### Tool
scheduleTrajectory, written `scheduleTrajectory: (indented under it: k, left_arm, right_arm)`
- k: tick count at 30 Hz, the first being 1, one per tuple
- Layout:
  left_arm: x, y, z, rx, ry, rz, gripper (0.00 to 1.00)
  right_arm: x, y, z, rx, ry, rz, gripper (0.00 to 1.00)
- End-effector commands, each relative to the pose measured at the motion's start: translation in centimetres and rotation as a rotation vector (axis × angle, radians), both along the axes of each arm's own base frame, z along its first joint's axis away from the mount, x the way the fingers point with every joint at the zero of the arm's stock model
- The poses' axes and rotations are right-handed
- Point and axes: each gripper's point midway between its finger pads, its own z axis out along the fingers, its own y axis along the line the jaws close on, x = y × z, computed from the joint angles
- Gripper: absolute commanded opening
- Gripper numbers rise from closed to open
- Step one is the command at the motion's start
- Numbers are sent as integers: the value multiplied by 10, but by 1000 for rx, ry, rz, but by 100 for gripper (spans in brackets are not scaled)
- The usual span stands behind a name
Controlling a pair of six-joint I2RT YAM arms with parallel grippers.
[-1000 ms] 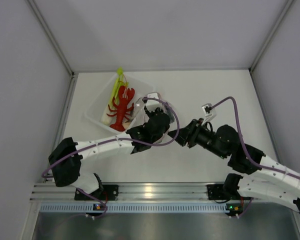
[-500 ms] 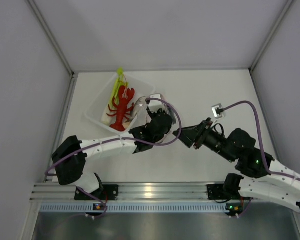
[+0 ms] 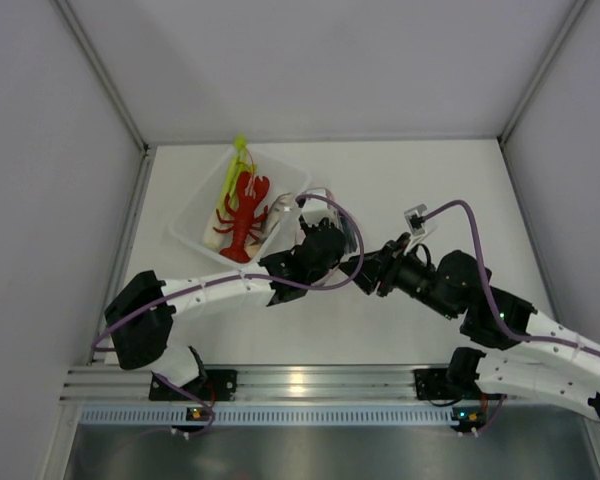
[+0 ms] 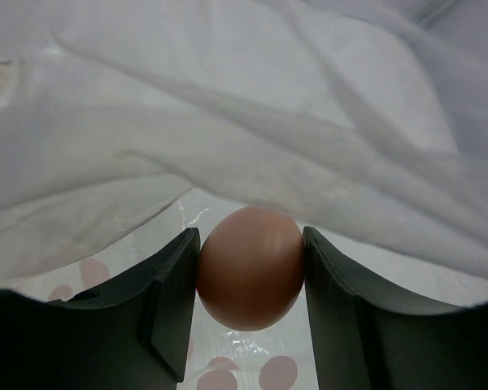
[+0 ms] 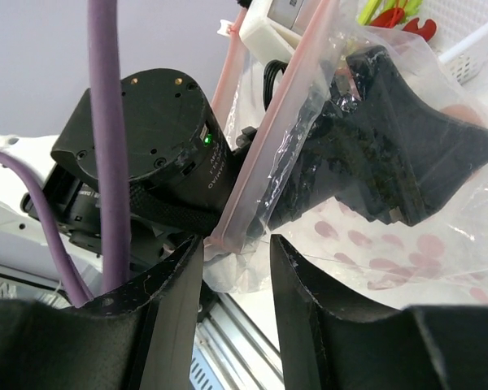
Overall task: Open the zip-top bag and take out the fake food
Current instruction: Pick up the food from the zipper food storage bag.
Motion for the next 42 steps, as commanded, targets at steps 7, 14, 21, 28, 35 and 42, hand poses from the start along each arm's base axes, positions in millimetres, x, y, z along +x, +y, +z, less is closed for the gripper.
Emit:
scheduleTrajectory:
  k: [7,14,21,28,35,42]
  left_arm:
    - [2,-6,22,-62,-9,2,0]
    - [-1,-11,19,-74,6,-26,0]
    - [-1,-10,26,-78,2,-27,0]
    - [7,-1,25,-90,32,6,0]
    - [26,15,22,-91,45,72,0]
    - [32,10,15,-117,75,81,0]
  right_arm:
    - [-1,13,25,39,-56,32,38]
    - [8,12,30,16,-104,-7,20]
    - [9,11,22,2,-119,-6,0]
    - [-3,12,-3,-29,-121,62,0]
    - [-12,10,-43,-133,-124,122,0]
    - [-14,14,-80,-226,-92,159,0]
